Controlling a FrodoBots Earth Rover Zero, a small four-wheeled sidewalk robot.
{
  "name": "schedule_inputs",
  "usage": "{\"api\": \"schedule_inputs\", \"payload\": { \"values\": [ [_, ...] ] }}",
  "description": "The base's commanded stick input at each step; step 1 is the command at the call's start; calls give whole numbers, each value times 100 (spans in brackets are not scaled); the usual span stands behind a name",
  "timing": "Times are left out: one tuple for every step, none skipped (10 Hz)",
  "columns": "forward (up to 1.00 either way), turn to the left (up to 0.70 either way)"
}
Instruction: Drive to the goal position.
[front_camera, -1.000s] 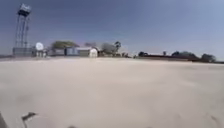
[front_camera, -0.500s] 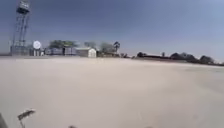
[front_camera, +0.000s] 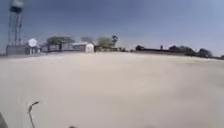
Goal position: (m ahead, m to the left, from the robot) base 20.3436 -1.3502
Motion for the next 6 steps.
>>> {"api": "schedule_inputs", "payload": {
  "values": [
    [100, 0],
    [100, 0],
    [100, 0],
    [100, 0],
    [100, 0],
    [100, 0]
  ]
}}
